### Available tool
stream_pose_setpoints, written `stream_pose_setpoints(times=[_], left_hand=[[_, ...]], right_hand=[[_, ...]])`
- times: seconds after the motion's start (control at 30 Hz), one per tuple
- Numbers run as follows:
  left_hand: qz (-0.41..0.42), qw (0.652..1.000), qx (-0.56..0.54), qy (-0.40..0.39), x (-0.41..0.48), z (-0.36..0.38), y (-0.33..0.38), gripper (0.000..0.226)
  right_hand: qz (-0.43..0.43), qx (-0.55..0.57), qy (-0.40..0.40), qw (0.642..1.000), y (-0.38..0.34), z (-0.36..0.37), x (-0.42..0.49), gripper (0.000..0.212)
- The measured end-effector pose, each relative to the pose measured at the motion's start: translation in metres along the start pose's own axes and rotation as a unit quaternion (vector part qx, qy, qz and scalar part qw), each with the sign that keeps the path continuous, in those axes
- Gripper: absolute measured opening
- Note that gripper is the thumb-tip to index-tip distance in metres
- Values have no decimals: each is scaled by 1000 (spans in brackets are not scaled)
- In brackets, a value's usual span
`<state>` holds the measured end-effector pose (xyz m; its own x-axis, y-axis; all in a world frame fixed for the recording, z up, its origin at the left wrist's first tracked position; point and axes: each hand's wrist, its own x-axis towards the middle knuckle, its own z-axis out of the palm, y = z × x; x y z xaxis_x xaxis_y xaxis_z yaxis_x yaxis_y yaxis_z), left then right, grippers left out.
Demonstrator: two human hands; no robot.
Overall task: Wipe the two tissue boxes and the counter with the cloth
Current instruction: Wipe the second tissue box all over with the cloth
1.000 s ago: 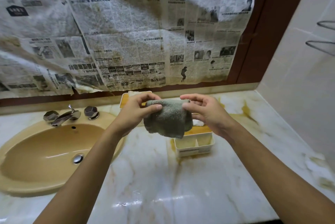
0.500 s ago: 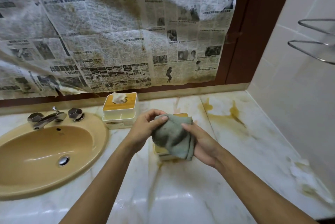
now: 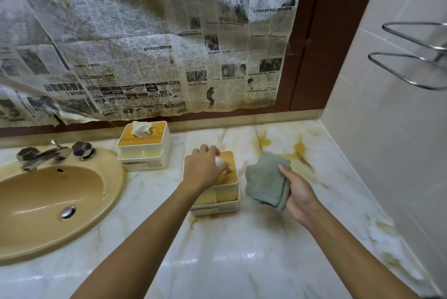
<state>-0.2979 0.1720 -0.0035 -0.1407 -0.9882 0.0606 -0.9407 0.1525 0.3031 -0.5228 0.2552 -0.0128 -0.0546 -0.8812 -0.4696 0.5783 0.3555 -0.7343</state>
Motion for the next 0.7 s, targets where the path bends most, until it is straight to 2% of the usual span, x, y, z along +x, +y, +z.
stream_pose_setpoints(times=[0.1, 0.23, 0.33, 0.47, 0.6, 0.7], left_hand=[[15, 997, 72, -27, 7, 17, 14, 68], [-13, 990, 141, -27, 11, 31, 21, 80], [-39, 989, 146, 1, 8, 38, 20, 88], [-49, 988, 143, 19, 4, 42, 20, 88], [-59, 990, 127, -9, 4, 36, 20, 85], [-33, 992, 120, -25, 2, 27, 9, 83]], right_hand=[[-28, -44, 23, 998, -3, -5, 2, 30], [-28, -86, 44, 995, 1, -3, 5, 27], [-22, -103, 65, 992, 9, 1, 10, 27], [-14, -113, 78, 990, 18, 5, 15, 26], [-11, -125, 80, 989, 22, 5, 20, 25], [-10, -138, 73, 988, 23, 4, 20, 26]])
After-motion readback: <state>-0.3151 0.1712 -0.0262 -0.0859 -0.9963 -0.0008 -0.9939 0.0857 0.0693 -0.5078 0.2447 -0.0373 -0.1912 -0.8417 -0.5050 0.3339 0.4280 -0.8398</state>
